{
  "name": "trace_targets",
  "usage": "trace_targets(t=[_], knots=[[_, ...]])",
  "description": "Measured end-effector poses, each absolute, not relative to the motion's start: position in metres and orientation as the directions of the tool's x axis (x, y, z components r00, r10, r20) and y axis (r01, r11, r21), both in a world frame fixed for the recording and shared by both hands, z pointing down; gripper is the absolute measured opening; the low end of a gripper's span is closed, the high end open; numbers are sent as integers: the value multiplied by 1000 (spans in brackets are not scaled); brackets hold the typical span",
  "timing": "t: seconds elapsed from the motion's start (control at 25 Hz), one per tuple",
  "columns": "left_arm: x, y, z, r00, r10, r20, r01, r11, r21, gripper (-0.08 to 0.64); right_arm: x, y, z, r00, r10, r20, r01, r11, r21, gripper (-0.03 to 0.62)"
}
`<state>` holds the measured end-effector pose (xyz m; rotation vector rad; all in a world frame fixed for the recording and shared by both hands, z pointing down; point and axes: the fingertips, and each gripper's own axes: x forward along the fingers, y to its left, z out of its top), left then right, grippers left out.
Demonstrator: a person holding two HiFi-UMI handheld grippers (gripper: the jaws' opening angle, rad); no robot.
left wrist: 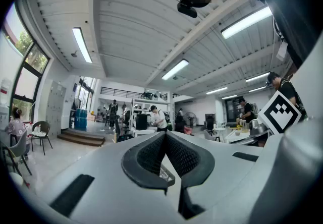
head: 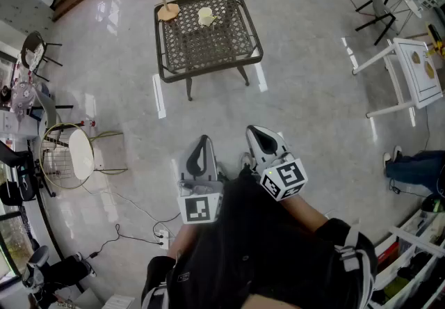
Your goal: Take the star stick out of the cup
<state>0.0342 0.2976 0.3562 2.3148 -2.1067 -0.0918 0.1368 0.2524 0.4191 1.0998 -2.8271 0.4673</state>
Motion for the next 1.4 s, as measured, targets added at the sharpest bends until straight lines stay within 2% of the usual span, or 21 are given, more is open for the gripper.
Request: trace_targets(t=[0.96, 1.4], knots=[[72, 263, 360, 58, -998, -20, -997, -59, 42, 15, 172, 220, 421, -780, -603, 165, -623, 725, -294, 9], [63, 225, 374, 6, -1000, 24, -1000, -6, 10, 15, 170, 173, 439, -786, -590, 186, -617, 728, -298, 9]])
